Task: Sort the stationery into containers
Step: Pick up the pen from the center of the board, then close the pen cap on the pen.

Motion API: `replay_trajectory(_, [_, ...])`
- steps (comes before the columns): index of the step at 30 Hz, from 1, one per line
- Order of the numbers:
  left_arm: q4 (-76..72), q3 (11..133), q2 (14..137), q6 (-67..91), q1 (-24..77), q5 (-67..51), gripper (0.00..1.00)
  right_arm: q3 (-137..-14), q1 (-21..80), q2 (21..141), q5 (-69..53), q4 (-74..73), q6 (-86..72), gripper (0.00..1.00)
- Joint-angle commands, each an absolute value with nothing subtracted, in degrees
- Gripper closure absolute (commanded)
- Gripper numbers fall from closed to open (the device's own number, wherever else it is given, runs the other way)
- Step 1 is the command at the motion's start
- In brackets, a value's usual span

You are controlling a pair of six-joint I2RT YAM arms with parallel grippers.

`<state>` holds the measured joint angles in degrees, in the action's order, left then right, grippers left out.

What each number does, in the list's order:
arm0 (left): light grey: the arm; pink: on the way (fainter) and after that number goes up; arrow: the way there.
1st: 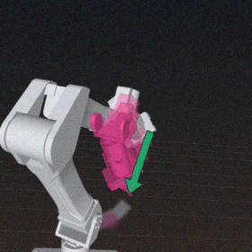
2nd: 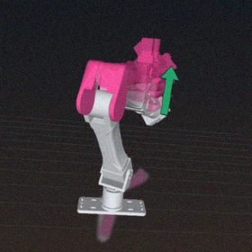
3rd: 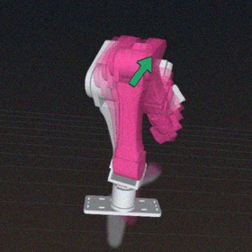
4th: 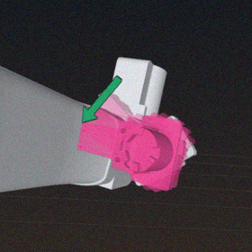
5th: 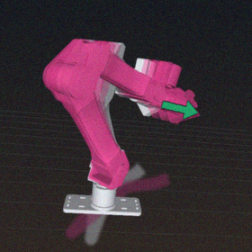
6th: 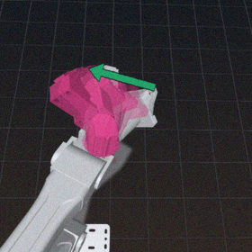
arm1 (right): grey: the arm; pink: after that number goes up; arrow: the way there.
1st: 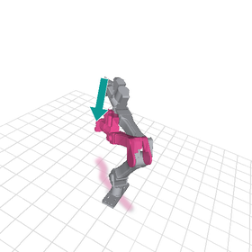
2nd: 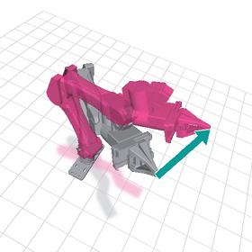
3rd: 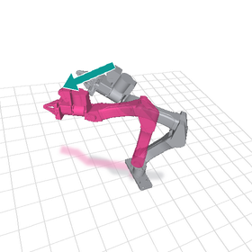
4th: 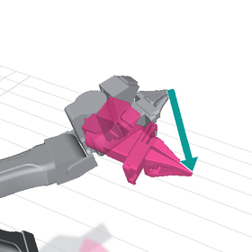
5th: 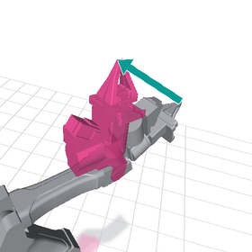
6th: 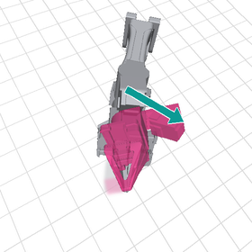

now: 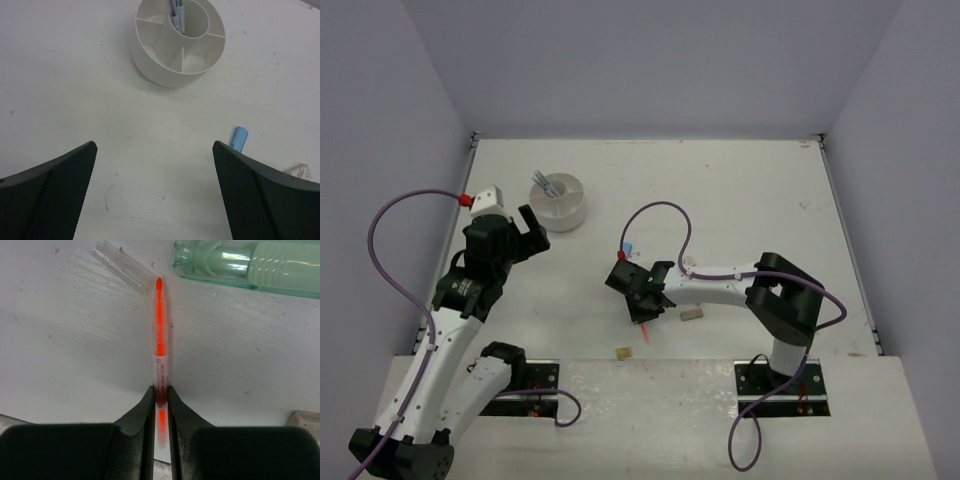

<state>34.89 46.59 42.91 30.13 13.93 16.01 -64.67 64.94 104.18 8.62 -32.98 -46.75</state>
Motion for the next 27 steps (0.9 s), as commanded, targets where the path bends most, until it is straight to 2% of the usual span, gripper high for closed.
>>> replay_trajectory(1, [33.2, 46.8, 43.0, 27.9, 13.7, 15.5, 0.0, -64.4, 65.3, 105.5, 13.4, -35.4, -49.2, 0.99])
replay_trajectory(4, [33.5, 46.9, 43.6, 28.7, 13.9, 15.2, 0.0, -63.0, 65.3, 103.7, 14.6, -36.4, -49.6, 1.0])
replay_trajectory(9, [37.6, 47.9, 47.2, 35.2, 15.3, 17.2, 0.01, -60.0, 65.7, 92.2, 15.2, -36.0, -48.2, 1.0])
replay_trajectory(12, [39.3, 47.1, 48.6, 44.4, 21.7, 22.0, 0.01, -58.2, 65.8, 83.6, 15.1, -36.1, -46.6, 1.0])
replay_trajectory(15, [42.9, 47.3, 50.4, 57.2, 32.7, 30.1, 0.02, -57.4, 65.7, 75.7, 16.8, -38.3, -46.2, 1.0])
replay_trajectory(20, [52.0, 50.5, 61.8, 83.5, 49.5, 38.3, 0.03, -57.1, 63.5, 66.1, 24.2, -47.2, -46.0, 1.0])
replay_trajectory(23, [59.2, 56.4, 72.0, 94.5, 53.1, 38.4, 0.06, -55.0, 60.1, 61.5, 24.8, -48.2, -44.9, 1.0])
replay_trajectory(27, [61.6, 65.6, 84.9, 97.7, 54.8, 35.3, 0.13, -51.6, 57.1, 57.9, 24.4, -48.3, -44.4, 1.0])
